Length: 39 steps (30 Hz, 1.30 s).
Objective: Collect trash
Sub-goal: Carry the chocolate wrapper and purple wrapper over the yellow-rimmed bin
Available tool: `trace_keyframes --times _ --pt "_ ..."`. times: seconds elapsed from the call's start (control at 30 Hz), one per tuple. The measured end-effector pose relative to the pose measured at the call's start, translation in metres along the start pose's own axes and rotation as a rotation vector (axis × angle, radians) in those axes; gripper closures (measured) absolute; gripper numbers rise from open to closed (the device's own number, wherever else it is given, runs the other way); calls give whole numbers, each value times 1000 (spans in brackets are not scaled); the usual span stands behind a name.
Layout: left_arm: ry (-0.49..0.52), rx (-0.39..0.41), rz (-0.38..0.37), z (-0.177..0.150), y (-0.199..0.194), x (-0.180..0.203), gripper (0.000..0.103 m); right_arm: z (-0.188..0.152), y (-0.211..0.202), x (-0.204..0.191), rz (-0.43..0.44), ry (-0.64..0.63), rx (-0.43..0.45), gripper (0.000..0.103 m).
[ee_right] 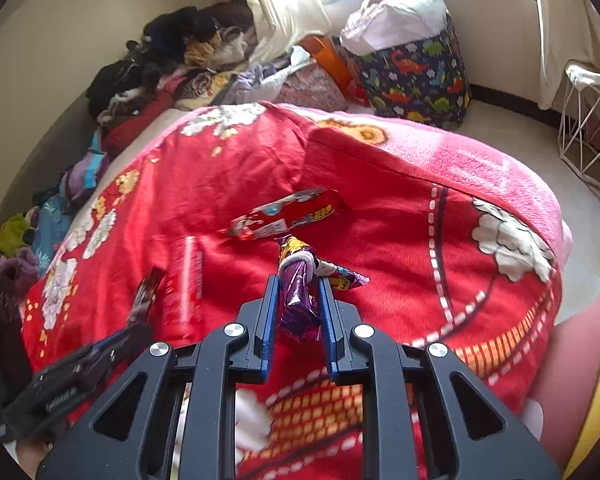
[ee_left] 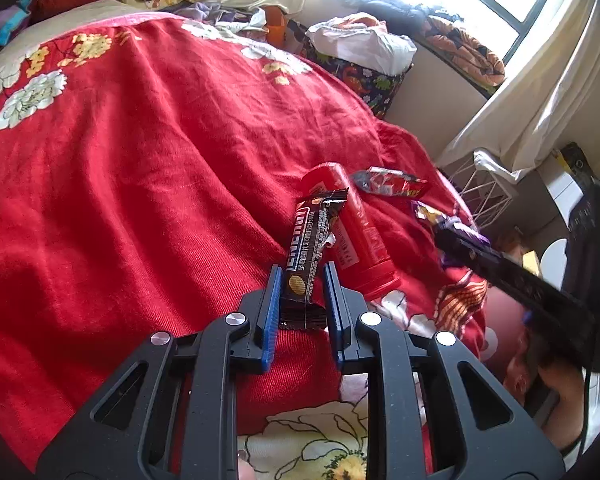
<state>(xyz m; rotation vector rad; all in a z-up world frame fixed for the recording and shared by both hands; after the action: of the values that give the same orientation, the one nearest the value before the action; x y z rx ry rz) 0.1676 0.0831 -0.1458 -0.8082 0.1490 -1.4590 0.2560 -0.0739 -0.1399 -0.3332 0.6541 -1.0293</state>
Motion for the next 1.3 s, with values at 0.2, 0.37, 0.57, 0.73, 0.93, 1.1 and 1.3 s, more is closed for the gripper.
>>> trace_keyframes --times 0.2,0.37,0.57,0.73,0.93,1.1,1.3 --pt "0 43 -19 12 -12 9 88 0 -38 -8 28 -10 65 84" --pt "19 67 -52 18 -22 26 88 6 -69 -9 26 -23 113 84" --pt "66 67 -111 17 -27 59 88 14 -99 9 -6 -2 155 84" --pt "110 74 -156 16 -32 86 88 18 -124 27 -56 3 196 84" --pt "154 76 -200 12 -37 115 88 19 -152 54 -112 14 232 84" --pt "190 70 -233 6 -41 137 88 14 -171 81 -154 49 241 84" --pt "233 59 -269 -3 -44 160 88 10 -188 110 -199 98 249 84"
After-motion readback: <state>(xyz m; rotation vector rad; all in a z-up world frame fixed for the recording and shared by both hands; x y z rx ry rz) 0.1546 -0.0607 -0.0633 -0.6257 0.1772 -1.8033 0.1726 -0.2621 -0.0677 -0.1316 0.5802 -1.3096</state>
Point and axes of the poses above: each gripper's, at about its wrist camera, not at the fingertips, and y roughly the way its jaws point, x to its right, z to its top, the point moved 4 cm from there along y, roughly the way its jaws point, and after that the axes turned 14 degrees about x, right-handed, at the moved point
